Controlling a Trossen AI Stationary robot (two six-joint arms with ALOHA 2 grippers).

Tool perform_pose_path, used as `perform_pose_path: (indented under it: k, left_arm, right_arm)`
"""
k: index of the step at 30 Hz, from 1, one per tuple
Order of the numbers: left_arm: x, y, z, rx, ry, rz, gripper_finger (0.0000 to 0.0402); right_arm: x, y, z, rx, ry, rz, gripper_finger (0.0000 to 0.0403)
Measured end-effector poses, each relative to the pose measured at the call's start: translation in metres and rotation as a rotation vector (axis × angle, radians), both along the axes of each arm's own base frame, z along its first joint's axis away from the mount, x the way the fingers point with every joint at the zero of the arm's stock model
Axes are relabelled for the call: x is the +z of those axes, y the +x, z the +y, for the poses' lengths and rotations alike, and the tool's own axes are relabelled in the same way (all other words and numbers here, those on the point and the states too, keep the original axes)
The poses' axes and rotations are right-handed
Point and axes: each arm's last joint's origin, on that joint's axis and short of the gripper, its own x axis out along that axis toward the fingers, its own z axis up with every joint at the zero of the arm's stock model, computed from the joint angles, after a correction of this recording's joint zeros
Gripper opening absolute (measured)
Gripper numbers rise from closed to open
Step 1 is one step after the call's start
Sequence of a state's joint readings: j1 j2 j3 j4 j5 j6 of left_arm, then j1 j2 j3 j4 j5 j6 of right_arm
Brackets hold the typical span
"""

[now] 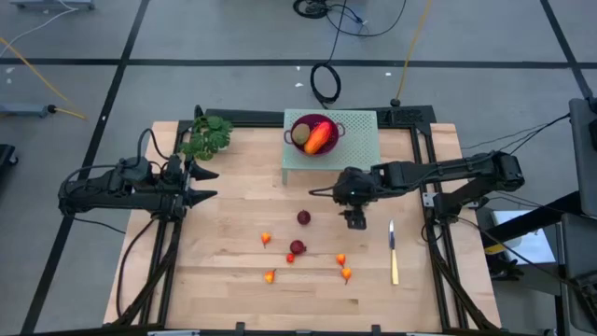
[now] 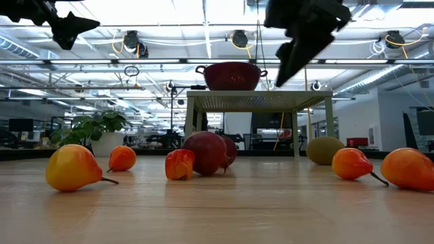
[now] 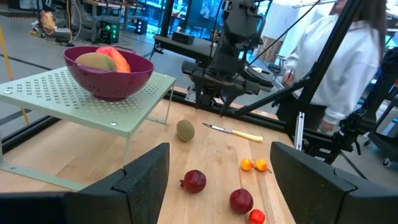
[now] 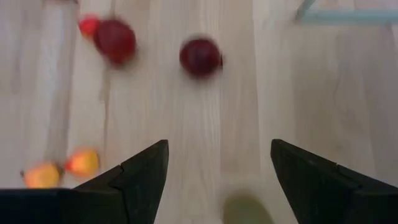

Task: Pick & Place Fruit
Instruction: Put the kiwi into the strainer bowl

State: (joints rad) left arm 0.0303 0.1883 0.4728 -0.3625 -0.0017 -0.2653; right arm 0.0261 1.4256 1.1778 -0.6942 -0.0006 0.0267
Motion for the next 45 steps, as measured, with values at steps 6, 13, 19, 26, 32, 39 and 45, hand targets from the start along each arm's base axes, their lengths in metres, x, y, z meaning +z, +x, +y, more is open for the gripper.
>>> perform_pose_path:
  k: [6, 13, 19, 26, 32, 39, 45]
  left_arm:
    - [0.0, 0.0, 0.0, -0.001, 0.0, 0.0, 0.0273]
    - [0.0, 0.0, 0.0, -0.001, 0.0, 0.0, 0.0273]
    - [0.0, 0.0, 0.0, -0.001, 0.0, 0.0, 0.0273]
    - [0.0, 0.0, 0.0, -0.001, -0.001, 0.0, 0.0273]
    - [0.0, 0.0, 0.0, 0.0, -0.001, 0.001, 0.0273]
    - [0.0, 0.0, 0.0, 0.0, -0.001, 0.002, 0.0273]
    - [0.0, 0.0, 0.0, 0.0, -0.001, 0.002, 0.0273]
  right_arm:
    - [0.001, 0.002, 0.0, 0.002, -0.001, -0.022, 0.0279]
    - [-0.002, -0.004, 0.0, 0.086, -0.051, 0.047, 0.0279]
    - [-0.003, -0.006, 0.0, 0.126, -0.072, 0.07, 0.0279]
    - [-0.007, -0.013, 0.0, 0.199, -0.106, 0.147, 0.0279]
    - [-0.025, -0.02, -0.001, 0.226, -0.113, 0.203, 0.0279]
    - [-0.054, -0.031, -0.001, 0.253, -0.119, 0.273, 0.0279]
    - [-0.066, -0.035, -0.007, 0.223, -0.144, 0.287, 0.0279]
